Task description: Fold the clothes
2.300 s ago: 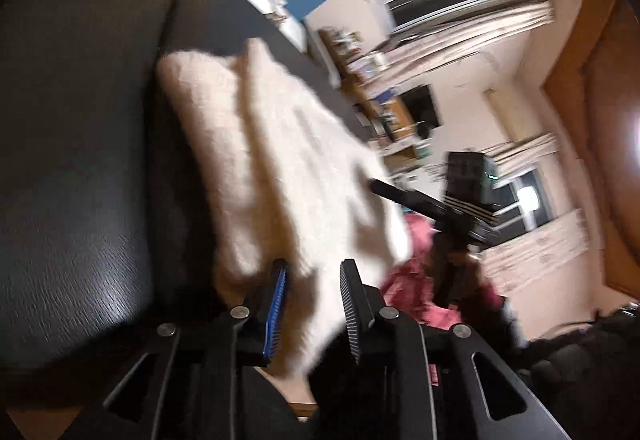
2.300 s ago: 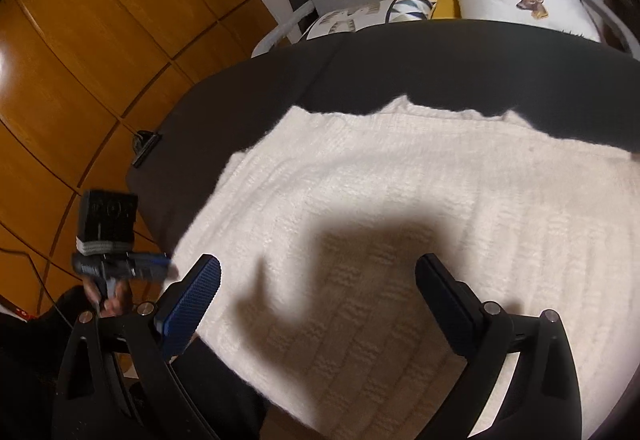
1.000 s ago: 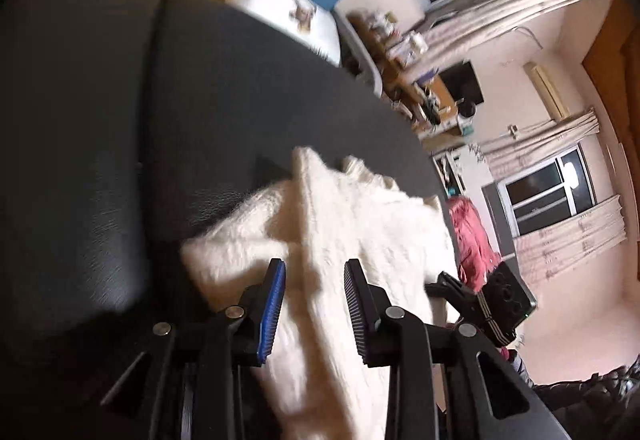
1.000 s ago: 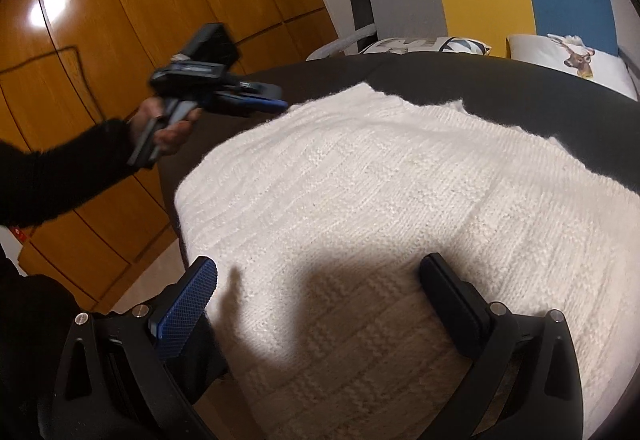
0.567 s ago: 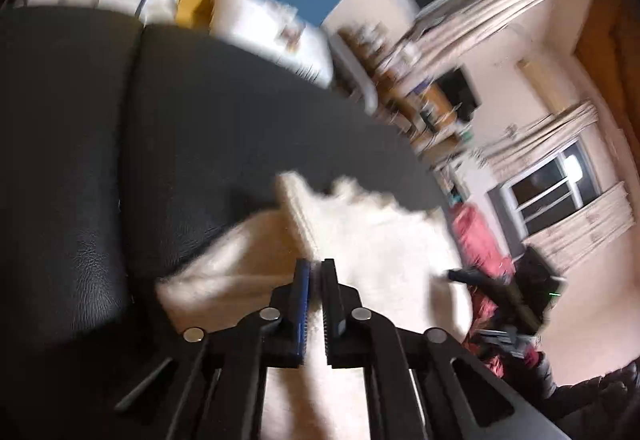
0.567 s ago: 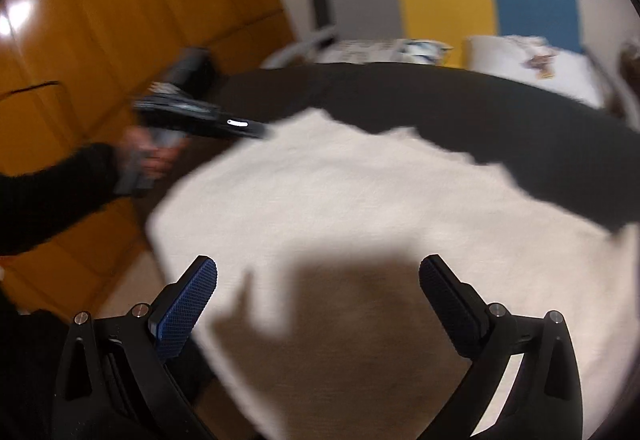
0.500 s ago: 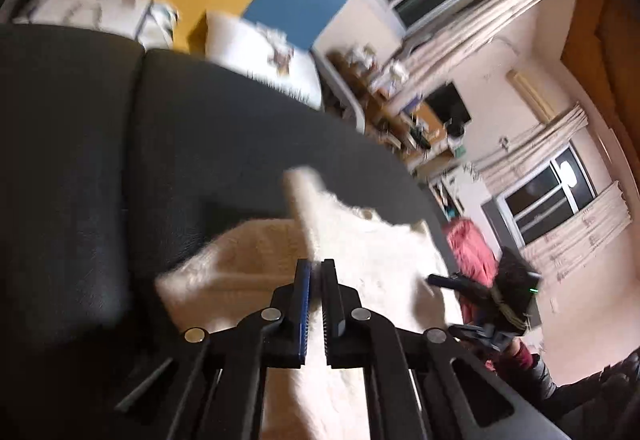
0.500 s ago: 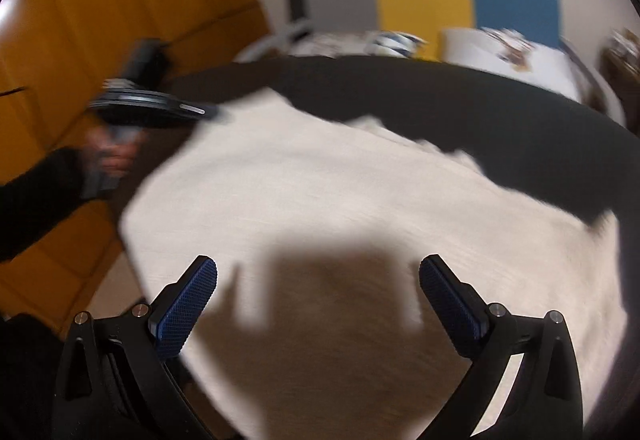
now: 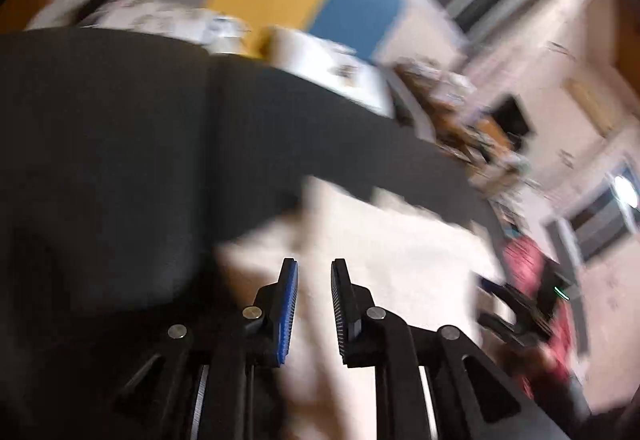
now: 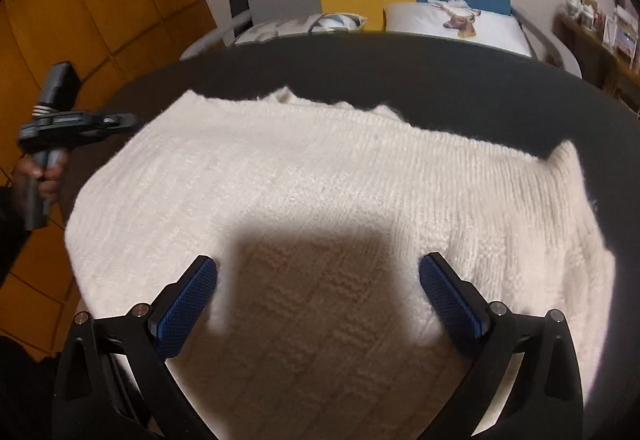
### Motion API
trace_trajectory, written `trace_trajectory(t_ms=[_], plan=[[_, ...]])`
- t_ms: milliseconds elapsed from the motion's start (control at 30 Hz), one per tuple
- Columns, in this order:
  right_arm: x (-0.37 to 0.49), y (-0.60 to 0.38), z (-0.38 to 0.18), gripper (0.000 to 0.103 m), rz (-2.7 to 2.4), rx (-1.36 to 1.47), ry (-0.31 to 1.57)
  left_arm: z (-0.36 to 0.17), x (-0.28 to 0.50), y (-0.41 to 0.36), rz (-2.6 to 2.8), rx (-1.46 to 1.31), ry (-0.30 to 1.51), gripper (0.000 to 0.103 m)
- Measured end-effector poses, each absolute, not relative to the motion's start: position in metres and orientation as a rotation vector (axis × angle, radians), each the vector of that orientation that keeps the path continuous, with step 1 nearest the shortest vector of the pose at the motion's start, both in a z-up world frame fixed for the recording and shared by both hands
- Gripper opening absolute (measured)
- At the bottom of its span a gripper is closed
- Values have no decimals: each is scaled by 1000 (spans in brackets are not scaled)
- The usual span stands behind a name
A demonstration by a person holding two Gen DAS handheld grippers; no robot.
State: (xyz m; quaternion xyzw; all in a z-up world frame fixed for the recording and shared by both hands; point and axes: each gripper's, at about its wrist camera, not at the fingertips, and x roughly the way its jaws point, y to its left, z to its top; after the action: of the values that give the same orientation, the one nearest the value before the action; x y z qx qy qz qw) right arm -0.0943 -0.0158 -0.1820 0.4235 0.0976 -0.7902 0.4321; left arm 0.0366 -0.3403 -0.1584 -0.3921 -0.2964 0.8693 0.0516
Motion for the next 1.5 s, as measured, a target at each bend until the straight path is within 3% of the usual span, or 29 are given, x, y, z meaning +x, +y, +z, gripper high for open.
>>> trace_trajectory(t_ms=[233, 333, 433, 633, 833, 967, 1200, 1500], plan=[[-61, 1, -157, 103, -1901, 1073, 250, -186, 68, -253, 2485, -1362, -641, 16], [-43, 15, -171, 103, -1909, 1087, 403, -201, 90, -255, 2512, -1335, -712, 13], [-27, 28, -188, 103, -1914, 1095, 565, -205, 97, -263, 2487, -1312, -899, 5], [-31, 18, -161, 103, -1856, 1037, 335, -157, 70, -274, 2519, -1118, -868, 19], [-37, 0, -142, 103, -1748, 983, 130, -99, -34, -253, 2442, -1071, -305, 26], [-43, -19, -156, 103, -1613, 987, 66, -111, -93, -248, 2254, -1201, -134, 29], [-48, -20, -183, 103, -1477, 1005, 1, -161, -125, -265, 2079, -1336, -95, 33], [-50, -20, -177, 103, -1446, 1042, 4, -183, -128, -245, 1953, -1377, 15, 41]])
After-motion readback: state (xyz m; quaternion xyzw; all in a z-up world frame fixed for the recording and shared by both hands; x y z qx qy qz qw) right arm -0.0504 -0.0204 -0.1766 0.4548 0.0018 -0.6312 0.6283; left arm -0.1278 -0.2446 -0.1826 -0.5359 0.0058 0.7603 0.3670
